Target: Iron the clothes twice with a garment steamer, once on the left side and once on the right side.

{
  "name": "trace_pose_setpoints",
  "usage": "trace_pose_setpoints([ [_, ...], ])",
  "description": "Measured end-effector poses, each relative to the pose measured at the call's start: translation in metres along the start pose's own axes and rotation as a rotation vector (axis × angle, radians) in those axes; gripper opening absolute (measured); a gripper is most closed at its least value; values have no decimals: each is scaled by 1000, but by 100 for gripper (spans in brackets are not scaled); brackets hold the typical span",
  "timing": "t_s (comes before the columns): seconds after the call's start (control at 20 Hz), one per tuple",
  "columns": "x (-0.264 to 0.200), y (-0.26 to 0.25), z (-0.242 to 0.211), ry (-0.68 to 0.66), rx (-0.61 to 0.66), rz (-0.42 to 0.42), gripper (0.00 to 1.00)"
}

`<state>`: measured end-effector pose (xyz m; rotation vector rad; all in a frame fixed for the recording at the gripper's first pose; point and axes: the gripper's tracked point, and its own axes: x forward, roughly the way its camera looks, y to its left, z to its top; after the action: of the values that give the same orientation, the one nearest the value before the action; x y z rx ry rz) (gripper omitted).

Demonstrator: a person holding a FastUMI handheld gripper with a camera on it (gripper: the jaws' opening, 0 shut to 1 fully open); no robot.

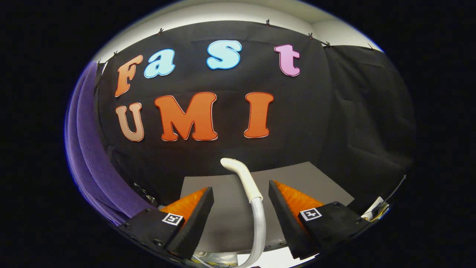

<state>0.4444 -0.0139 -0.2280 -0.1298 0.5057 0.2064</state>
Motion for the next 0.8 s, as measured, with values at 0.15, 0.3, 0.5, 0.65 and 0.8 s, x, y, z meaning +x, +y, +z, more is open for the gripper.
trace_pose_setpoints([
  [0.15,41,-8,-11,63,-42,-1,99],
  [0.3,79,-19,-15,117,-78,-12,99],
  [0.5,119,-27,-27,205,-85,4,97],
  [0.65,136,-27,-40,266,-47,24,88],
  [0.8,148,-34,-51,318,-22,6,63],
])
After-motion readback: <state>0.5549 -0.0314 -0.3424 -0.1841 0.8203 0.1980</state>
